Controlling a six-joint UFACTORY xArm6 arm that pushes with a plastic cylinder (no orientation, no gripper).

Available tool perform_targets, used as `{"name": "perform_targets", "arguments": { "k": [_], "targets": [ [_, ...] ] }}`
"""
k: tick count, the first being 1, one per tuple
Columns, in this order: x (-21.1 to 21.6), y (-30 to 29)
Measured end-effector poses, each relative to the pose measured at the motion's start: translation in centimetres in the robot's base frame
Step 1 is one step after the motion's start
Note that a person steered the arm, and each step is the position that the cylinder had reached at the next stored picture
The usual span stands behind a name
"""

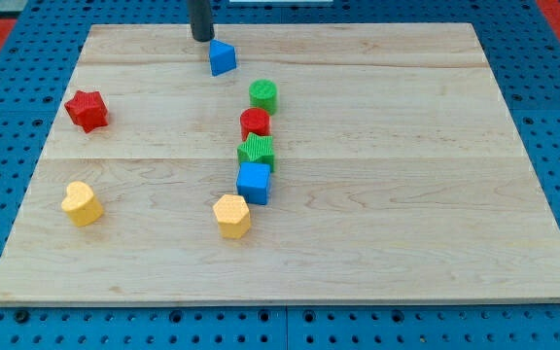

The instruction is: Move the blue triangle to the top left of the green circle

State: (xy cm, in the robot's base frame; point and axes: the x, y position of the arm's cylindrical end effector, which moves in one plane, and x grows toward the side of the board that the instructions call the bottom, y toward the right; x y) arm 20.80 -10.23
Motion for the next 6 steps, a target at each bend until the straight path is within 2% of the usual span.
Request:
{"name": "perform_targets", "arguments": {
  "k": [1,2,3,4,5,6],
  "targets": [
    [3.1,3.5],
    [4.9,4.0],
    [0.9,1.5],
    [-0.6,-3.8],
    [1.5,-3.8],
    [3.5,0.5]
  ]
}}
